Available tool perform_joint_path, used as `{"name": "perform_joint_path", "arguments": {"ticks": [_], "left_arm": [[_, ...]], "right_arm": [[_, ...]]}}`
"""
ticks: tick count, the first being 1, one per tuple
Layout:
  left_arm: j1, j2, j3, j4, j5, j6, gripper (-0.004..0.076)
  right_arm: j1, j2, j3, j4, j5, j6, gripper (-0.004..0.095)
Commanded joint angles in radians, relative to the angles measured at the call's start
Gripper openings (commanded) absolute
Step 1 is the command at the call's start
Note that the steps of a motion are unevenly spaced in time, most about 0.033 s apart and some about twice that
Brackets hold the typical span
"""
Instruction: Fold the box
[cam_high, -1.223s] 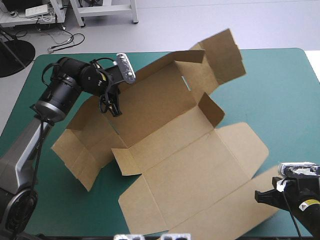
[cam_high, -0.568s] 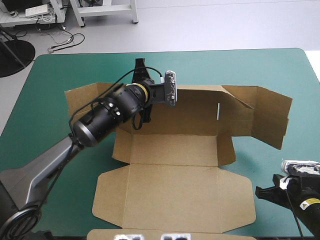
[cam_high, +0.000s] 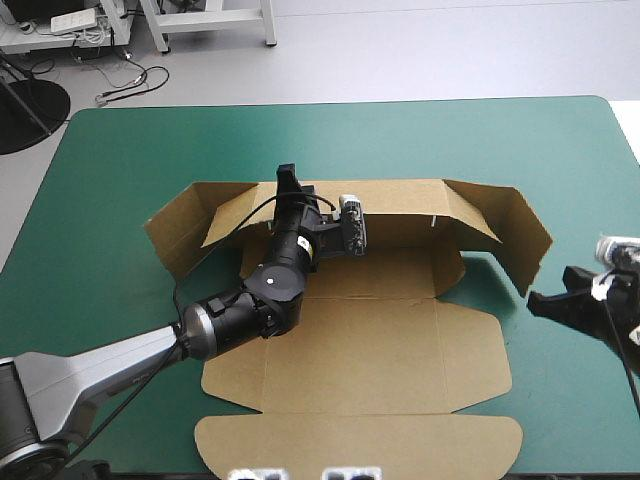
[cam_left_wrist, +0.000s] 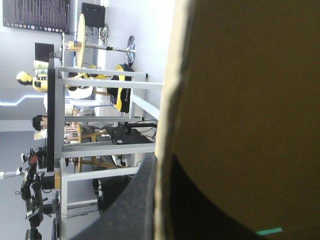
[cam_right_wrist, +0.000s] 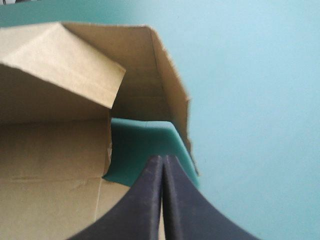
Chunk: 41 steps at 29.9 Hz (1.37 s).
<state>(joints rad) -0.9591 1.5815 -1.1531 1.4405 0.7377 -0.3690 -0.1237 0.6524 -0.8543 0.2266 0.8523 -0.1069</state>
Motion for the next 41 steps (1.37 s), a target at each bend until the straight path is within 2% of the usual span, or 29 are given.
{"name": "perform_joint_path", "arguments": {"ticks": [1,10,15,23,31,35,41], "left_arm": [[-0.006,-0.050,-0.001,0.092,0.049,-0.090,-0.0010],[-0.006,-0.050,0.024,0.118,0.045,-0.123,-0.0010],[-0.006,-0.048,0.024,0.118,0.045,-0.123,-0.0010],[-0.006,-0.048,0.024,0.118,0.045,-0.123,-0.0010],[-0.006,-0.048,0.024,0.118,0.049,-0.149,-0.0010],[-0.006,-0.048,0.024,0.118,0.049,-0.150,-0.0010],[-0.006,-0.048,0.024,0.118,0.055,-0.213,-0.0010]], "right_arm": [[0.001,0.092,-0.129,0.034,-0.086,-0.006,-0.0015],[0.001,0.436,-0.459,0.195,-0.013,-0.124,-0.0015],[0.001,0.656,-0.644,0.285,0.092,-0.197,-0.0015],[0.001,0.940,-0.838,0.367,0.215,-0.228,-0.0015],[0.001,1.059,-0.860,0.364,0.328,-0.228,-0.0015],[0.001,1.066,-0.858,0.313,0.399,-0.237,-0.0015],[0.001,1.054,-0.856,0.292,0.399,-0.224,-0.0015]]}}
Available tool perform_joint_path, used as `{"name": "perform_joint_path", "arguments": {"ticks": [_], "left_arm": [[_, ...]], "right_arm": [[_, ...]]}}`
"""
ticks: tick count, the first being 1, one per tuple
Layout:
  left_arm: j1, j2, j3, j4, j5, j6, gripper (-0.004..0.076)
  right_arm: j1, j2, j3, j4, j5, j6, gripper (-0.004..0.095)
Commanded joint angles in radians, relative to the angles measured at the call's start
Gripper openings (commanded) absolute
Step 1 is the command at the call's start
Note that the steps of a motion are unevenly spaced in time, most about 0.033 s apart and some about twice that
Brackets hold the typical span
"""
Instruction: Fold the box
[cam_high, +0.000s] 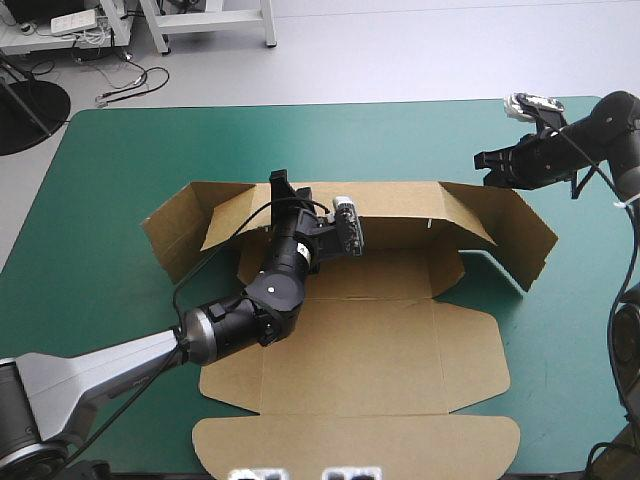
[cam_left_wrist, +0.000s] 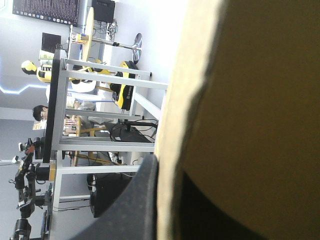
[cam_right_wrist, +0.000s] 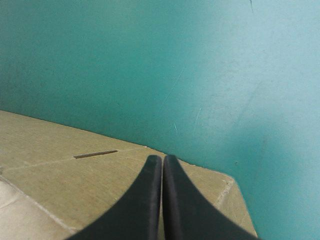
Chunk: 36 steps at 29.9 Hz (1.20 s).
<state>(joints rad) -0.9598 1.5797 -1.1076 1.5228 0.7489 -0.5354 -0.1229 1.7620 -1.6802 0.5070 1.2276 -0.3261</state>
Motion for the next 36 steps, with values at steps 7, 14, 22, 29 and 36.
{"name": "perform_joint_path", "arguments": {"ticks": [7,14,22,29,36], "left_arm": [[-0.005,-0.044,-0.021,0.032,0.043,-0.080,-0.0010],[-0.005,-0.044,-0.021,0.029,0.039,-0.080,-0.0010],[-0.005,-0.044,-0.021,0.015,0.037,-0.080,-0.0010],[-0.005,-0.042,-0.021,-0.011,0.032,-0.071,-0.0010],[-0.005,-0.042,-0.021,-0.011,0.024,-0.057,-0.0010]], "right_arm": [[0.000,-0.087,0.115,0.052,0.024,-0.059,-0.0015],[0.000,-0.123,0.227,0.131,0.022,-0.145,-0.0015],[0.000,-0.197,0.456,0.299,-0.147,-0.363,-0.0015],[0.000,-0.339,0.751,0.600,-0.364,-0.701,-0.0015],[0.000,-0.468,0.944,0.808,-0.434,-1.036,-0.0015]]}}
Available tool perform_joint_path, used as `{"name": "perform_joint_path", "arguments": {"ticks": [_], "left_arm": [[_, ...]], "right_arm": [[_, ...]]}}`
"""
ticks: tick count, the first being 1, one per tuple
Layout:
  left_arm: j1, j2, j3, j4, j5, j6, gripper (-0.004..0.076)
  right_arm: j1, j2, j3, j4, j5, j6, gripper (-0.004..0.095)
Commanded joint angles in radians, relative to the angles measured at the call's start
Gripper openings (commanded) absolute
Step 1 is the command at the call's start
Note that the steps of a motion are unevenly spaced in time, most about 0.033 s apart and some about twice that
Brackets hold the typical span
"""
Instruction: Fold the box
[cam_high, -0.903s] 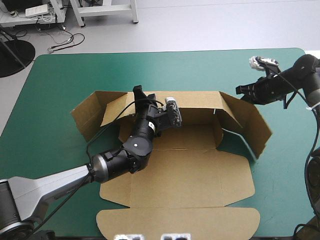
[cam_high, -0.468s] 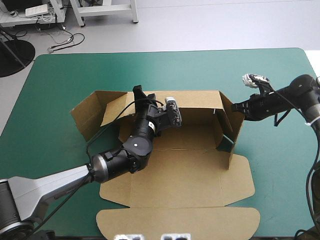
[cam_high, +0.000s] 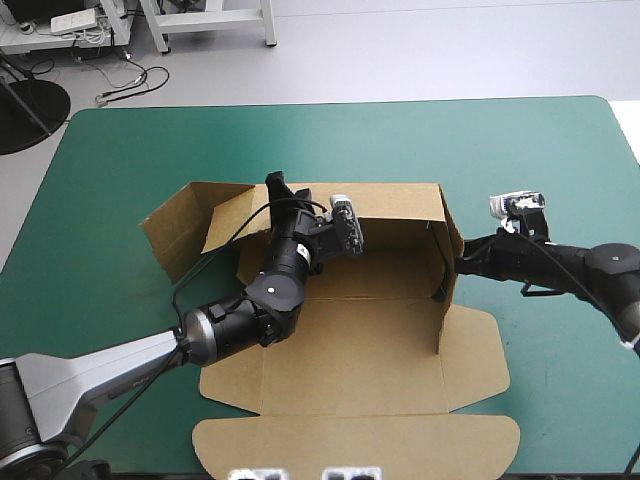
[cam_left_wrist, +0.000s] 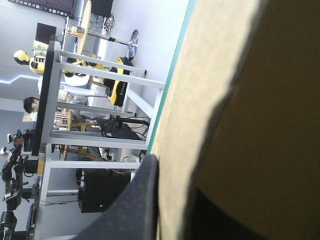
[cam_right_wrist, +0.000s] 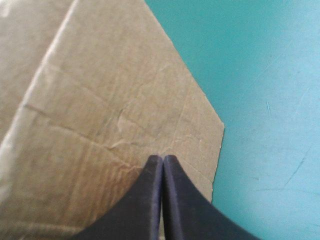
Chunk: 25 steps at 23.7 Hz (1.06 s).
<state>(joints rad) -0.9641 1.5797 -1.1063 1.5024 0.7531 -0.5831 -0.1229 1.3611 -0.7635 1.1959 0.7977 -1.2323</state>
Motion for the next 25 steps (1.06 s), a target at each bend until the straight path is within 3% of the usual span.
{"name": "perform_joint_path", "arguments": {"ticks": [1,11,16,19,22,24,25], "left_arm": [[-0.001,-0.042,-0.023,0.010,0.018,-0.008,-0.0010],[0.001,-0.042,-0.023,0.011,0.008,0.003,-0.0010],[0.003,-0.042,-0.023,0.011,0.004,0.003,-0.0010],[0.003,-0.042,-0.023,0.011,0.003,0.003,-0.0010],[0.003,-0.042,-0.023,0.011,0.003,0.003,-0.0010],[0.003,-0.042,-0.023,0.011,0.002,0.003,-0.0010],[0.003,-0.042,-0.023,0.011,0.002,0.003,-0.0010]], "right_arm": [[0.000,-0.083,0.050,0.143,-0.004,-0.179,-0.0015],[0.000,-0.103,0.074,0.188,0.072,-0.225,-0.0014],[0.000,-0.103,0.034,0.206,0.075,-0.096,-0.0014],[0.000,-0.103,0.014,0.142,0.075,-0.096,-0.0014],[0.000,-0.103,0.014,-0.017,0.094,-0.094,-0.0014],[0.000,-0.103,0.014,-0.021,0.099,-0.097,0.0039],[0.000,-0.103,0.014,-0.029,0.099,-0.106,0.0117]]}}
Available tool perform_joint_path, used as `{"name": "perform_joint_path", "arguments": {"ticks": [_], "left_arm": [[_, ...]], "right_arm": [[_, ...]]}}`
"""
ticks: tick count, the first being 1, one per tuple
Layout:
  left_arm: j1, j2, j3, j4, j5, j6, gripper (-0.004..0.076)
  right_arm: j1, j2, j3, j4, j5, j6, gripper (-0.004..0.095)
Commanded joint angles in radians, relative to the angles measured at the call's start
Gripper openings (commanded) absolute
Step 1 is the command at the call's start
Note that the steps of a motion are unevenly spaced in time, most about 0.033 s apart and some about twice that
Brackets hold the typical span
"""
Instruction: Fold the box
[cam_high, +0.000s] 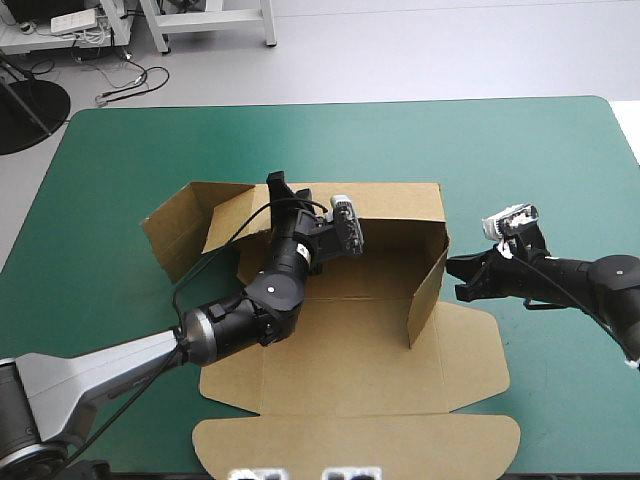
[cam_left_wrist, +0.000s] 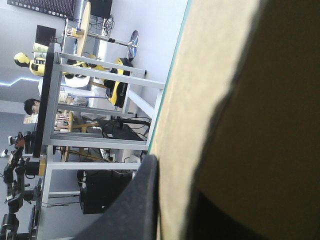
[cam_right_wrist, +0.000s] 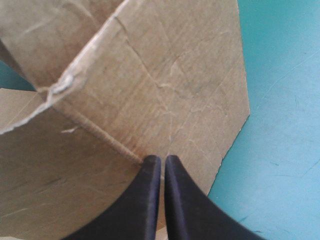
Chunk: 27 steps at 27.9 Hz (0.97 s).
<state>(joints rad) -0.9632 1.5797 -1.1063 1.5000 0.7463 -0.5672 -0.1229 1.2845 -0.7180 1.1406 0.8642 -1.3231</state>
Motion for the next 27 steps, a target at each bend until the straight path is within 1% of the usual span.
{"name": "perform_joint_path", "arguments": {"ticks": [1,2,3,4,6,9,11,14,21,27], "left_arm": [[0.002,-0.042,-0.023,0.013,0.009,-0.013,-0.0010],[0.002,-0.042,-0.023,0.013,0.009,-0.013,-0.0010],[0.002,-0.042,-0.023,0.013,0.009,-0.013,-0.0010],[0.002,-0.042,-0.023,0.013,0.009,-0.013,-0.0010],[0.002,-0.042,-0.023,0.013,0.006,-0.013,-0.0010],[0.002,-0.042,-0.023,0.013,-0.003,-0.013,-0.0010],[0.002,-0.042,-0.023,0.013,-0.021,-0.013,-0.0010],[0.002,-0.042,-0.023,0.011,-0.040,-0.013,-0.0010],[0.002,-0.042,-0.023,0.008,-0.069,-0.001,-0.0010],[0.002,-0.032,-0.023,0.024,-0.069,0.001,-0.0010]], "right_arm": [[0.000,-0.026,-0.031,0.008,0.042,-0.026,0.0197],[0.000,-0.026,-0.031,-0.008,0.062,-0.049,0.0317],[0.000,-0.026,-0.031,-0.014,0.070,-0.076,0.0407],[0.000,-0.026,-0.031,-0.013,0.065,-0.129,0.0474],[0.000,-0.026,-0.031,0.014,0.045,-0.184,0.0523],[0.000,-0.024,-0.031,0.047,-0.009,-0.263,0.0535],[0.000,-0.021,-0.031,0.090,-0.007,-0.289,0.0535],[0.000,0.000,-0.031,0.141,0.049,-0.332,0.0535],[0.000,0.066,-0.031,0.173,0.146,-0.342,0.0535],[0.000,0.066,-0.031,0.197,0.169,-0.342,0.0535]]}}
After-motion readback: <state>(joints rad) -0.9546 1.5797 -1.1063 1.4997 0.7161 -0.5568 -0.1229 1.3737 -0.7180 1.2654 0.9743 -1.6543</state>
